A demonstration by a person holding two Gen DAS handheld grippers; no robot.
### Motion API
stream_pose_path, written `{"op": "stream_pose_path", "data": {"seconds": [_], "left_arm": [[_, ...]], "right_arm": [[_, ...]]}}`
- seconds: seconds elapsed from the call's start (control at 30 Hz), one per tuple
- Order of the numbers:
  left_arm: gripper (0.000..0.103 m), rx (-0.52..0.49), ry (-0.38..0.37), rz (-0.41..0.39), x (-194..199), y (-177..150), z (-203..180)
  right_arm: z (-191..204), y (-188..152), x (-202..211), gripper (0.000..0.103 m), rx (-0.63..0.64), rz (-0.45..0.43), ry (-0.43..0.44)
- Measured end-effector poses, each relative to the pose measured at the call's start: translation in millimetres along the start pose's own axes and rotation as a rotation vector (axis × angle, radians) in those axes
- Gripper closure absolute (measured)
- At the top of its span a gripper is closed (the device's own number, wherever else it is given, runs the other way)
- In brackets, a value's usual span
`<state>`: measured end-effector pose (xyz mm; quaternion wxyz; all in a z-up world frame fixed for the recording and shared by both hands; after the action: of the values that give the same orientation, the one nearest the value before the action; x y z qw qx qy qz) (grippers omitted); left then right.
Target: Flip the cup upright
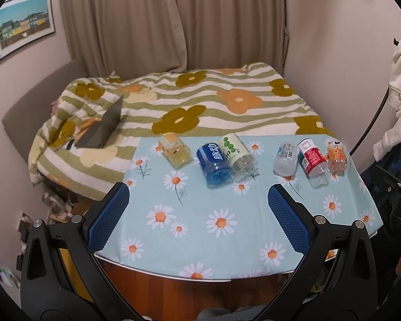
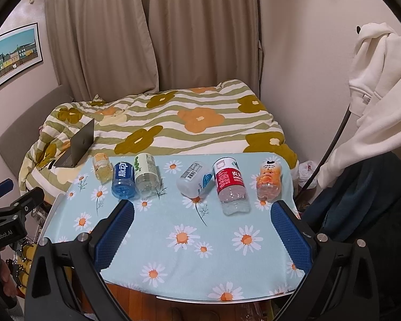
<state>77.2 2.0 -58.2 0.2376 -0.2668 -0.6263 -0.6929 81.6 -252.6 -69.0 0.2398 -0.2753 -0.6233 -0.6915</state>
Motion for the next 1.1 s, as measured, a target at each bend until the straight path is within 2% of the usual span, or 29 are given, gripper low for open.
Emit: {"op": "stream_pose_path", "data": {"seconds": [1.1], "left_arm": [[0.000, 0.005, -0.004, 0.004, -4.3, 1.1, 1.5]], "right_arm": [[2.1, 1.4, -0.4, 0.001, 0.000, 0.002, 0.001]]}}
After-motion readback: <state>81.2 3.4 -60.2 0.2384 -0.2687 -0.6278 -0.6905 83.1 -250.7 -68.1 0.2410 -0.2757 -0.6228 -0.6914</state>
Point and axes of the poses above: each gripper's, at about its wrist camera, not at the fingertips, and x roughly against the way its jaws point, z to its left, y to its top, the point moved 9 cm from there along -x, roughly the way its jaws point
